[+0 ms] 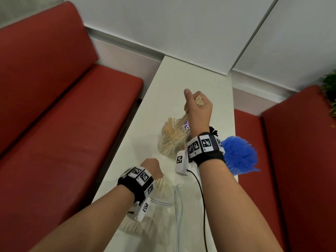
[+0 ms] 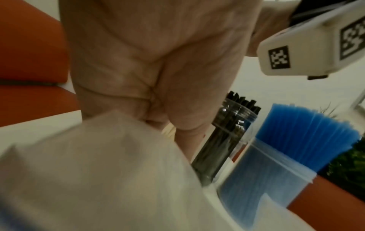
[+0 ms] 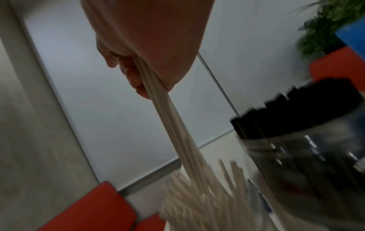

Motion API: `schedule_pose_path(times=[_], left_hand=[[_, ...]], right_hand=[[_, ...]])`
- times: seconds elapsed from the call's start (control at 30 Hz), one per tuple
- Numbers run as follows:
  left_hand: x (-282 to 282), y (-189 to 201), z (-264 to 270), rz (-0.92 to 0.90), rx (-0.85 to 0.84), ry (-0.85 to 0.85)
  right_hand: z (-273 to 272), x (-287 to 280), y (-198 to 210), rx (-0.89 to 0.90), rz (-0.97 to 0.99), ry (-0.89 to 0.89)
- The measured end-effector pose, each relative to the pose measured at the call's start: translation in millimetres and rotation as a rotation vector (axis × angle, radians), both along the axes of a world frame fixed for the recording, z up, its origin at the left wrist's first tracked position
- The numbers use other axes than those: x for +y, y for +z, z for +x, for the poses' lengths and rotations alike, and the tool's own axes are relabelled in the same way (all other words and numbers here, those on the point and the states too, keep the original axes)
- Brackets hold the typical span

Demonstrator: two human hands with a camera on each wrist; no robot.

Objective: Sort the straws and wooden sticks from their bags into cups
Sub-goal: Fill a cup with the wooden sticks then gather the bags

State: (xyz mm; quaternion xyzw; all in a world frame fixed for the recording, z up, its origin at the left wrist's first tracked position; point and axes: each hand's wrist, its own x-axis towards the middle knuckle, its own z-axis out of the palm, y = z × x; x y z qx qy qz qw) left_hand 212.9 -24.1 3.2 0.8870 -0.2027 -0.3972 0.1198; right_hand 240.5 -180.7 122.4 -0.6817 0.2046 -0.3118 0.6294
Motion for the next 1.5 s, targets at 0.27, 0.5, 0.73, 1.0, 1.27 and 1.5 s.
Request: schedule_pose_path(times=[0.27,0.5,0.73,1.0,1.27,1.5], left_hand=[[-8.9,-38.1,-16.4,0.141,-0.042,-0.044],[-6.1,-60.4,-25.3,0.188,-0.194,-0.047],[-0.1,-56.8,-17.4,0.132,-0.152,-0.045],[7.3,-52.0,-12.0,0.098,-0.144,-0.100],[12.6,-54.3,-14.4,0.053,-0.158,-0.072],[16.0,-43.7,-6.5,-0.085,-0.039,-0.020]], right_hand=[[-2.4,-6.6,-62.4,0.241,0.039,0.016],[-3.4,-13.1,-64.6,0.177,-0.034,-0.003],[-9.3,-8.1,-74.3,0.349,-0.072,0.097],[-11.9,4.5,-60.1,0.212,-0.319,0.035],[-22.3,10.7,-89.3,0.505,-0.656,0.169],[-41.0,26.2,-75.8,0.153,-0.650,0.130]])
